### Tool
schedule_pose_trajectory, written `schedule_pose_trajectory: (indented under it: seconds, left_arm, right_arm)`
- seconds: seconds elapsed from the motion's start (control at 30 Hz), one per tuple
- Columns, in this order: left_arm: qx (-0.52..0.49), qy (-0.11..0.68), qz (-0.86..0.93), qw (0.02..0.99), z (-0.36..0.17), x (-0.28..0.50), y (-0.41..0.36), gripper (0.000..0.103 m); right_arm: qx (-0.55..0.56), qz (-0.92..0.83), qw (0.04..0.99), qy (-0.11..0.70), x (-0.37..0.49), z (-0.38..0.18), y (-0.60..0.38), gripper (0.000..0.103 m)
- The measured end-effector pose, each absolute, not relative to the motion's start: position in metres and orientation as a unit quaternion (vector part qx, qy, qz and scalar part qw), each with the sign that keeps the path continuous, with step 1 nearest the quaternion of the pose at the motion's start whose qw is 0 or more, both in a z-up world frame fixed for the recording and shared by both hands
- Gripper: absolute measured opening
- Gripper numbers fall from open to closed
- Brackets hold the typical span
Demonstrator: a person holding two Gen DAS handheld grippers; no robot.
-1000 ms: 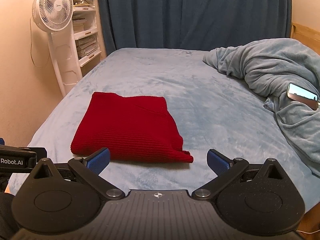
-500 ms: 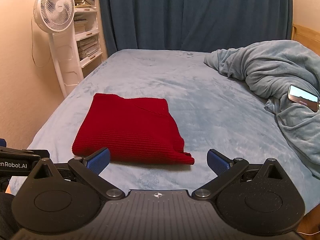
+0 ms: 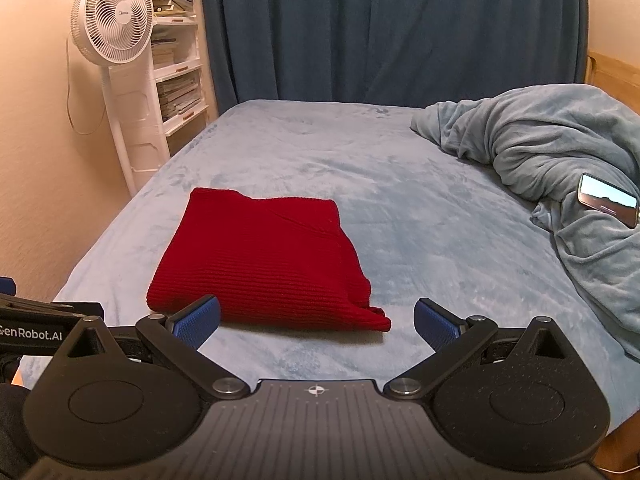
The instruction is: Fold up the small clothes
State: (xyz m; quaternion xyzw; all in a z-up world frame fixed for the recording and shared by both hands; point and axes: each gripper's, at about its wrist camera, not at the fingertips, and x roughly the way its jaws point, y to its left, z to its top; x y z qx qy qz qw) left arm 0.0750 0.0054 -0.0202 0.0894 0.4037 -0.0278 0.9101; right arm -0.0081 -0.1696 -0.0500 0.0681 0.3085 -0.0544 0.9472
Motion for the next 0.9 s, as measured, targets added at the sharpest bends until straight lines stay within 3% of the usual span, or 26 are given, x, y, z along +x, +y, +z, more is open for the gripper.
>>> schedule_pose_trajectory:
  seconds: [0.9]
  left_arm:
    - [0.094, 0.404, -0.028, 0.909, -0.0221, 0.0759, 0.0077, 0.103]
  right_arm:
    - [0.065, -0.05, 0.947, 0.309, -0.0069, -0.0485, -0.1682, 0.102]
